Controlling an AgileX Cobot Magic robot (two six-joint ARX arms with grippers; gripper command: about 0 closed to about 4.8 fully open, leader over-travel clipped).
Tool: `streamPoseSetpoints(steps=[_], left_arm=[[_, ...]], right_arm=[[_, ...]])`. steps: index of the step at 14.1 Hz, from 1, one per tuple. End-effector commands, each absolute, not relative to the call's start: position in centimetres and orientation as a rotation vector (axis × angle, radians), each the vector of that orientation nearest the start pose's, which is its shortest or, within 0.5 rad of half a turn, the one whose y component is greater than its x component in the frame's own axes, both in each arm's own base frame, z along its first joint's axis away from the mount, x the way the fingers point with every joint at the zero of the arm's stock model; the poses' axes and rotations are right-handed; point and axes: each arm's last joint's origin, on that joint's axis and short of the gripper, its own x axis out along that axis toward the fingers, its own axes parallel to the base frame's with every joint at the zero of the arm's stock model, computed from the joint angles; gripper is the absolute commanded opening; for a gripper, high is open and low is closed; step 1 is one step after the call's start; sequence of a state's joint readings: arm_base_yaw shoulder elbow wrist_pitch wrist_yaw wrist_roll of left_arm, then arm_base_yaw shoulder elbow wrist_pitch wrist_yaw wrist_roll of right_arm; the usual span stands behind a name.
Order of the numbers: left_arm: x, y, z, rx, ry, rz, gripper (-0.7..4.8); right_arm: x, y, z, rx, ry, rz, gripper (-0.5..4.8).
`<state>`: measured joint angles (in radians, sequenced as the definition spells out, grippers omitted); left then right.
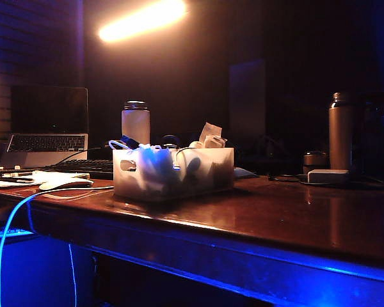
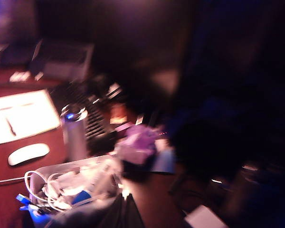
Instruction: Pick up the liquid glue and place it into the translucent box.
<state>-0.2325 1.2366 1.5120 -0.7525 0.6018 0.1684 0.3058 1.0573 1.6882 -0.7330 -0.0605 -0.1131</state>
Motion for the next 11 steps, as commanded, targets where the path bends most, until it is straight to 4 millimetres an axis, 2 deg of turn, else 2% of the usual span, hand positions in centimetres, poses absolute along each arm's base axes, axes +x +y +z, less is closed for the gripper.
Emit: streamPoseSetpoints(steps=[1,2,4,5,6,8,9,11], left_arm=[[22.3,-7.0,43.8,0.074,0.393,-0.866,-0.05],[22.3,-7.0,43.8,0.074,0.393,-0.866,-0.05],[22.3,-7.0,43.8,0.073,0.394,-0.866,-0.05],[22.3,-7.0,43.8,0.073,0.394,-0.866,-0.05],[22.2,-7.0,43.7,0.071,0.407,-0.866,-0.05],[22.1,-7.0,43.5,0.074,0.426,-0.867,-0.05],[22.1,-7.0,43.5,0.073,0.429,-0.867,-0.05],[22.1,-7.0,43.5,0.077,0.426,-0.866,-0.05]], right_arm=[[10.7,3.5,49.3,-0.129,0.086,0.338,-0.01],[10.2,3.3,47.1,-0.129,0.092,0.340,-0.01],[9.2,3.1,41.0,-0.103,0.058,0.369,-0.01],[8.6,2.9,37.6,-0.078,0.003,0.365,-0.01],[7.8,2.6,32.4,-0.067,-0.079,0.337,-0.01],[7.2,2.4,26.2,-0.029,-0.059,0.333,-0.01],[7.0,2.3,24.0,0.029,-0.052,0.333,-0.01],[7.8,2.5,21.3,0.031,0.013,0.318,-0.01]])
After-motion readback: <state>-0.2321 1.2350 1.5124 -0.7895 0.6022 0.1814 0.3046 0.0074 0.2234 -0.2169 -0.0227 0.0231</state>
